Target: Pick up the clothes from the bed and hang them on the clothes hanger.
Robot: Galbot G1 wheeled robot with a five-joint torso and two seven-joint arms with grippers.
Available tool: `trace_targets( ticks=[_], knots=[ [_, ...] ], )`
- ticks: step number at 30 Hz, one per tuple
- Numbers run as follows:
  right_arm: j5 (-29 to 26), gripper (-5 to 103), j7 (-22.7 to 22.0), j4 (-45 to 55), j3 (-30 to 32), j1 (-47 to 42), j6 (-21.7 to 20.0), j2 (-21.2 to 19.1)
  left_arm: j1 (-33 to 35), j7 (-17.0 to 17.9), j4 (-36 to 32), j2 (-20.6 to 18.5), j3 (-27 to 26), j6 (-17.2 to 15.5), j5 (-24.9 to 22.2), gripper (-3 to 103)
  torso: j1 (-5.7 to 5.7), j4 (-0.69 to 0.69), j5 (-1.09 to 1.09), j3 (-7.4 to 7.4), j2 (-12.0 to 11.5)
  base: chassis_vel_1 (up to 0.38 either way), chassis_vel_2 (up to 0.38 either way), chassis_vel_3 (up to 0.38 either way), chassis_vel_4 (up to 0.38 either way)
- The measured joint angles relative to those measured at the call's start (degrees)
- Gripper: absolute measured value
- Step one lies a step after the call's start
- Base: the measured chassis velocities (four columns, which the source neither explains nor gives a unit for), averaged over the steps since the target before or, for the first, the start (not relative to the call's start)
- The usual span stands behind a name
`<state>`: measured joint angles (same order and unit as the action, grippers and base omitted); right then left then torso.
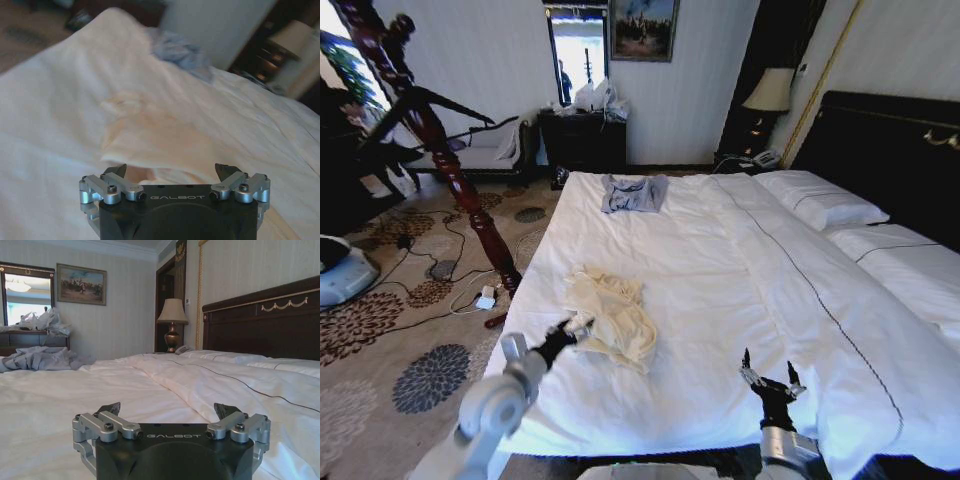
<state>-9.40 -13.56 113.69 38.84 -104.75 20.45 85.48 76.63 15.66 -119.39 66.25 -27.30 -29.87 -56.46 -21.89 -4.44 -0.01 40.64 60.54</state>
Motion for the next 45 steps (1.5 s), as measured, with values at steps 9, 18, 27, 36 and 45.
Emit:
trace_targets(
  ticks=[9, 18, 27, 36, 45],
  knots=[
    [0.1, 100, -0.5, 1.1, 0.9, -1.4, 0.7, -0.5, -7.1, 0.0, 10.1, 8.4, 0.6, 3.3, -5.7, 100, 0.00, -0.01, 0.02, 0.00, 0.0, 0.000, 0.000, 0.000, 0.000],
    [1.1, 100, -1.1, 2.1, 1.4, -2.7, 1.1, -0.6, -11.0, -0.7, 16.6, 12.3, -0.5, 4.9, -13.8, 100, 0.00, -0.01, 0.01, 0.00, 0.0, 0.000, 0.000, 0.000, 0.000],
    [1.5, 100, -1.9, 2.6, 1.7, -3.2, 1.2, -0.1, -8.0, 1.2, 14.7, 10.4, -3.4, 0.7, -15.6, 100, 0.02, 0.02, 0.01, -0.01, 0.0, 0.000, 0.000, 0.000, 0.000],
    [1.8, 100, -2.6, 2.2, 1.5, -3.2, 1.1, -0.3, -13.2, 1.3, 19.3, 13.3, -2.0, 1.2, -14.9, 100, 0.01, -0.03, 0.01, -0.01, 0.0, 0.000, 0.000, 0.000, 0.000],
    [1.6, 100, -3.4, 1.6, 1.9, -3.4, 1.2, -1.3, -13.6, 0.1, 20.5, 13.9, -2.9, 3.4, -13.8, 92, 0.01, -0.01, 0.01, -0.01, 0.0, 0.000, 0.000, 0.000, 0.000]
  ],
)
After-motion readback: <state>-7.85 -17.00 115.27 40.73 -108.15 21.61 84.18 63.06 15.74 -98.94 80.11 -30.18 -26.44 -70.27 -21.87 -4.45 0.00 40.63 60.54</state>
